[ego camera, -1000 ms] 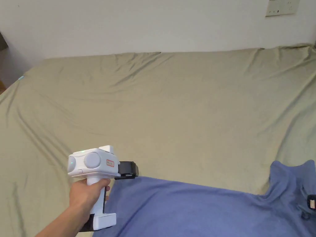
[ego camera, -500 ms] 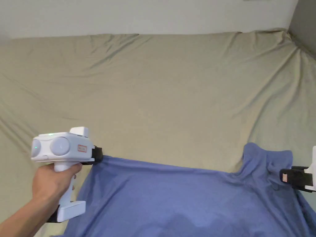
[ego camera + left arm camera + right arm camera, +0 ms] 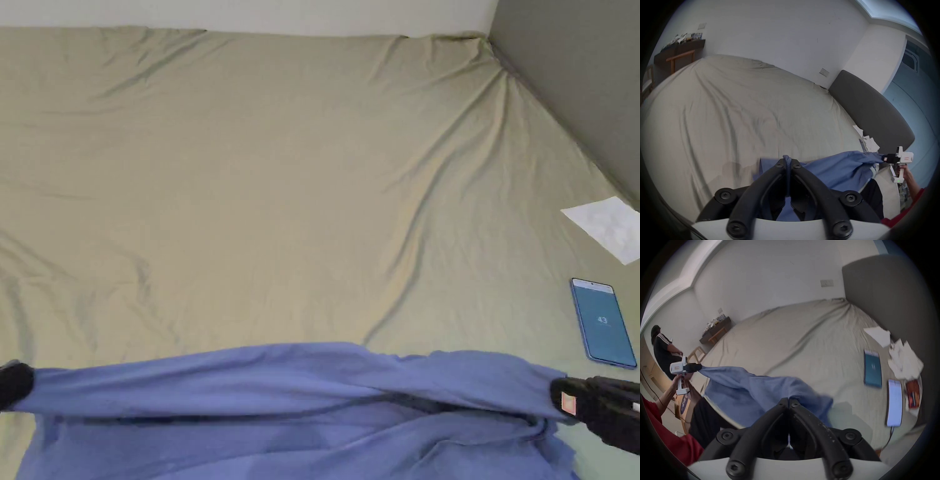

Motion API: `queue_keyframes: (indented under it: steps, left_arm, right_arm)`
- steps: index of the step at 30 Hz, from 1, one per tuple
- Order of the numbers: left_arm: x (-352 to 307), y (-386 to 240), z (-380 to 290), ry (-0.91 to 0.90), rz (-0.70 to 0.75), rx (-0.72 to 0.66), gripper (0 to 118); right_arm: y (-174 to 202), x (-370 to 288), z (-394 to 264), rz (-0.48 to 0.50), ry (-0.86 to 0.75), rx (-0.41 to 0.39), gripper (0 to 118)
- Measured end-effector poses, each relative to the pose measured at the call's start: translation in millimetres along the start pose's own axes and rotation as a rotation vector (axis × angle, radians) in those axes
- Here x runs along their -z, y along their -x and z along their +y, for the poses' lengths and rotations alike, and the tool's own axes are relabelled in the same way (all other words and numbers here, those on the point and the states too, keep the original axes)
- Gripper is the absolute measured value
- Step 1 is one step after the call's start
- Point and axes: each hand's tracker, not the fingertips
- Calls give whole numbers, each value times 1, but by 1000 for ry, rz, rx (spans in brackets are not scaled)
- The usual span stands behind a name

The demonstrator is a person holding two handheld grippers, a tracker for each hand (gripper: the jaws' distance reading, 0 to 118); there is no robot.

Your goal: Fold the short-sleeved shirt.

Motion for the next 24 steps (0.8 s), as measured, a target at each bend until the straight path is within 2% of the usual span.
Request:
queue_keyframes:
  steps: [3,5,9,16,17,18,19,20,21,22,24]
  left_arm:
    - [-6,11,-39,27,-31,-75,3]
    - [-8,15,-59,47,-20,-91,3]
    - [-8,14,-77,77,-19,-83,3]
    - [14,23,-92,167,27,-73,3]
    - [17,22,-94,170,34,-81,6]
    - [19,22,-94,181,36,-87,15]
    - [20,24,-95,212,49,-88,42]
    - [19,21,-92,223,70,-86,72]
    - [16,20,-87,215,60,-92,96]
    - [9,17,-78,182,6,-130,112]
    - [-17,6,-49,-24,-159,-225,113]
  right_arm:
    - [-14,3,-40,-11,85,58,0]
    - [-17,6,-59,-85,115,29,0]
    - [-23,8,-74,-64,140,66,0]
    - [-24,33,-65,-114,232,39,0]
    - [-24,35,-65,-124,230,43,1]
    - [-23,36,-64,-131,229,42,5]
    - [-21,37,-61,-145,237,22,32]
    - [-27,36,-61,-172,242,1,68]
    - [-24,32,-54,-235,250,-24,100]
    - [-20,24,-45,-296,231,-52,118]
    - [-4,-7,-20,-336,40,-74,118]
